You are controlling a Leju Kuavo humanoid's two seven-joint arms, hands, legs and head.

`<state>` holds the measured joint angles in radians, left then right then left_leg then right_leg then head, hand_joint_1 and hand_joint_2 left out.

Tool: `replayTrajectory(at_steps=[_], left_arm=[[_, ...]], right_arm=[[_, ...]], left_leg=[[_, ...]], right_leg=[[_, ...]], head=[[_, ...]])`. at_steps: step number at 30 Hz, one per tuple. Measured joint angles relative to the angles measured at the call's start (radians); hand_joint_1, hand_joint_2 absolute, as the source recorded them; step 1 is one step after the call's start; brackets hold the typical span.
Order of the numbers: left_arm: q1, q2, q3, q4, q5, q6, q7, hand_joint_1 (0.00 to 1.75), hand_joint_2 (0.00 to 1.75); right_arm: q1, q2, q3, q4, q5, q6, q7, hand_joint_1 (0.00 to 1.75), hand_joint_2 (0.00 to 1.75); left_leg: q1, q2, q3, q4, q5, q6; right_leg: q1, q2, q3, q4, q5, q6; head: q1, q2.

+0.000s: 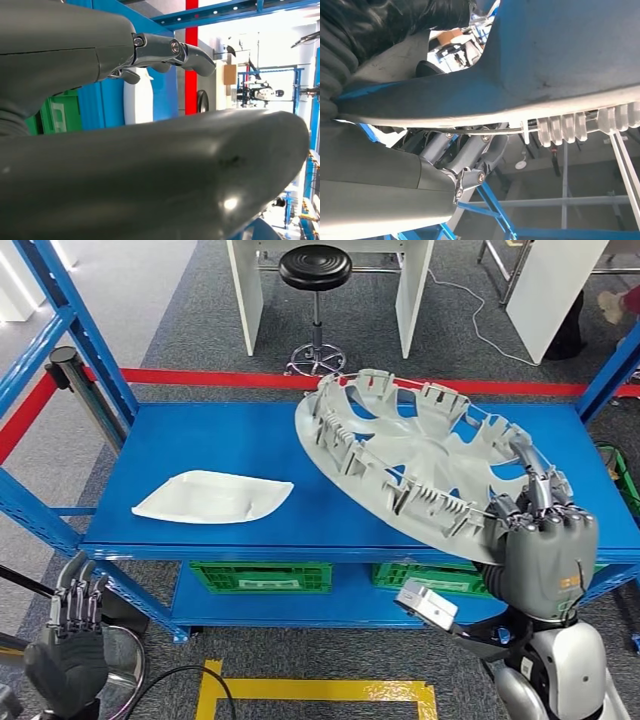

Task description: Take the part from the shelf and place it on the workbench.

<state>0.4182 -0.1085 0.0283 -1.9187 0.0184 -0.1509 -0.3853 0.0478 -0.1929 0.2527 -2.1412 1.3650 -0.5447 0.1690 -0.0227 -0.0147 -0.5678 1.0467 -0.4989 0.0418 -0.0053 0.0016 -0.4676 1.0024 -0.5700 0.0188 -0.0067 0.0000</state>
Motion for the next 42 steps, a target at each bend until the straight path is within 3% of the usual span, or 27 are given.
replayTrajectory(at_steps=[4,7,9,11,12,13,14,16,18,22,24,26,27,28,29,31,33,36,38,39,41,42], left_arm=[[0.009,-0.002,0.005,0.001,0.004,-0.014,-0.004,0.0,0.0],[0.013,-0.011,0.013,0.001,0.002,-0.023,0.003,0.0,0.0],[0.015,-0.021,0.016,0.001,-0.003,-0.031,0.008,0.0,0.0],[0.02,-0.029,0.019,0.001,-0.007,-0.038,0.01,0.0,0.0],[0.022,-0.033,0.021,0.001,-0.009,-0.042,0.01,0.0,0.0],[0.024,-0.036,0.023,0.001,-0.011,-0.045,0.01,0.0,0.0],[0.025,-0.039,0.025,0.001,-0.014,-0.049,0.009,0.0,0.0],[0.027,-0.045,0.031,0.001,-0.018,-0.058,0.007,0.0,0.0],[0.03,-0.051,0.04,0.001,-0.021,-0.066,0.004,0.0,0.0],[0.033,-0.06,0.055,0.001,-0.028,-0.077,0.002,0.0,0.0],[0.034,-0.064,0.061,0.001,-0.03,-0.081,0.002,0.0,0.0],[0.035,-0.066,0.066,0.001,-0.032,-0.084,0.003,0.0,0.0],[0.035,-0.068,0.068,0.001,-0.033,-0.086,0.003,0.0,0.0],[0.035,-0.069,0.069,0.001,-0.034,-0.087,0.004,0.0,0.0],[0.035,-0.07,0.071,0.001,-0.034,-0.088,0.004,0.0,0.0],[0.035,-0.072,0.073,0.0,-0.035,-0.089,0.005,0.0,0.0],[0.035,-0.072,0.073,-0.001,-0.036,-0.09,0.005,0.0,0.0],[0.035,-0.074,0.074,-0.004,-0.037,-0.091,0.004,0.0,0.0],[0.031,-0.075,0.073,-0.005,-0.034,-0.087,0.008,0.0,0.0],[0.027,-0.076,0.072,-0.005,-0.033,-0.082,0.011,0.0,0.0],[0.021,-0.074,0.066,-0.005,-0.029,-0.064,0.015,0.0,0.0],[0.021,-0.069,0.062,-0.004,-0.027,-0.055,0.013,0.0,0.0]], right_arm=[[0.013,-0.004,0.002,0.0,-0.022,-0.002,-0.014,1.75,1.75],[0.021,-0.007,0.004,0.0,-0.035,-0.003,-0.021,1.75,1.75],[0.026,-0.011,0.004,0.0,-0.046,-0.004,-0.027,1.75,1.75],[0.032,-0.015,0.004,0.001,-0.056,-0.005,-0.033,1.75,1.75],[0.036,-0.016,0.004,0.002,-0.06,-0.005,-0.036,1.75,1.75],[0.04,-0.017,0.005,0.003,-0.063,-0.005,-0.038,1.75,1.75],[0.043,-0.018,0.005,0.004,-0.065,-0.005,-0.04,1.75,1.75],[0.044,-0.019,0.006,0.005,-0.07,-0.006,-0.045,1.75,1.75],[0.045,-0.021,0.006,0.007,-0.075,-0.009,-0.05,1.75,1.75],[0.049,-0.021,0.008,0.01,-0.081,-0.011,-0.055,1.75,1.75],[0.05,-0.021,0.009,0.011,-0.083,-0.011,-0.055,1.75,1.75],[0.051,-0.022,0.009,0.011,-0.084,-0.011,-0.056,1.75,1.75],[0.052,-0.022,0.01,0.011,-0.084,-0.01,-0.056,1.75,1.75],[0.054,-0.022,0.01,0.011,-0.085,-0.01,-0.056,1.75,1.75],[0.055,-0.022,0.01,0.011,-0.085,-0.01,-0.056,1.75,1.75],[0.056,-0.022,0.01,0.011,-0.087,-0.01,-0.057,1.75,1.75],[0.056,-0.022,0.01,0.011,-0.089,-0.01,-0.058,1.75,1.75],[0.055,-0.023,0.01,0.011,-0.09,-0.01,-0.058,1.75,1.75],[0.053,-0.025,0.01,0.011,-0.094,-0.008,-0.054,1.75,1.75],[0.05,-0.027,0.011,0.011,-0.096,-0.004,-0.051,1.75,1.75],[0.048,-0.031,0.01,0.01,-0.098,0.002,-0.045,1.75,1.75],[0.053,-0.033,0.008,0.009,-0.099,0.002,-0.045,1.75,1.75]], left_leg=[[-0.006,0.0,-0.001,0.001,-0.002,0.006],[0.0,0.002,0.005,-0.02,0.012,0.023],[0.006,0.004,0.008,-0.034,0.021,0.03],[0.007,0.005,0.005,-0.034,0.021,0.032],[0.008,0.005,0.004,-0.033,0.021,0.032],[0.009,0.005,0.004,-0.031,0.021,0.031],[0.011,0.005,0.004,-0.028,0.019,0.029],[0.014,0.003,0.001,-0.017,0.013,0.018],[0.013,0.001,-0.008,-0.002,0.01,0.004],[0.011,-0.002,-0.032,0.018,0.007,-0.021],[0.015,0.001,-0.056,0.082,-0.049,-0.034],[0.019,0.003,-0.097,0.204,-0.124,-0.043],[0.021,0.003,-0.109,0.252,-0.144,-0.044],[0.021,0.003,-0.107,0.272,-0.146,-0.042],[0.02,0.003,-0.086,0.252,-0.129,-0.038],[0.016,0.003,-0.004,0.122,-0.075,-0.02],[0.009,0.003,0.059,0.006,-0.049,-0.004],[0.001,0.003,0.065,-0.031,-0.032,0.004],[0.005,0.008,0.056,-0.048,-0.008,0.012],[0.009,0.01,0.048,-0.055,0.004,0.016],[0.01,0.013,0.023,-0.056,0.024,0.021],[0.01,0.013,0.011,-0.055,0.033,0.02]], right_leg=[[-0.005,0.0,0.0,-0.001,0.001,0.006],[-0.005,0.0,-0.007,0.006,-0.009,0.017],[-0.005,0.0,-0.046,0.08,-0.057,0.021],[-0.008,0.0,-0.113,0.212,-0.109,0.028],[-0.01,0.0,-0.14,0.259,-0.114,0.032],[-0.012,0.0,-0.152,0.272,-0.099,0.035],[-0.015,-0.001,-0.146,0.248,-0.065,0.039],[-0.021,0.0,-0.098,0.133,0.011,0.049],[-0.022,0.006,-0.063,0.058,0.04,0.05],[-0.024,0.007,-0.074,0.048,0.035,0.027],[-0.027,0.002,-0.086,0.047,0.045,0.01],[-0.023,-0.003,-0.1,0.048,0.055,-0.004],[-0.021,-0.006,-0.108,0.048,0.06,-0.008],[-0.018,-0.007,-0.114,0.049,0.065,-0.01],[-0.015,-0.009,-0.12,0.049,0.069,-0.01],[-0.01,-0.009,-0.128,0.049,0.079,-0.011],[-0.008,-0.01,-0.135,0.048,0.09,-0.006],[-0.015,-0.01,-0.144,0.04,0.111,0.012],[-0.015,-0.007,-0.155,0.051,0.088,0.022],[-0.014,-0.006,-0.167,0.081,0.053,0.025],[-0.014,-0.004,-0.199,0.193,-0.035,0.031],[-0.015,-0.004,-0.209,0.249,-0.061,0.035]], head=[[0.0,0.0],[0.0,0.0],[0.003,0.0],[0.005,0.0],[0.005,0.0],[0.005,0.0],[0.005,0.0],[0.006,0.0],[0.009,0.0],[0.008,0.0],[0.004,0.0],[0.0,0.0],[0.0,0.0],[0.0,0.0],[0.0,0.0],[0.0,0.0],[0.001,0.0],[0.0,0.0],[0.002,0.0],[0.005,0.0],[0.008,0.0],[0.009,0.0]])
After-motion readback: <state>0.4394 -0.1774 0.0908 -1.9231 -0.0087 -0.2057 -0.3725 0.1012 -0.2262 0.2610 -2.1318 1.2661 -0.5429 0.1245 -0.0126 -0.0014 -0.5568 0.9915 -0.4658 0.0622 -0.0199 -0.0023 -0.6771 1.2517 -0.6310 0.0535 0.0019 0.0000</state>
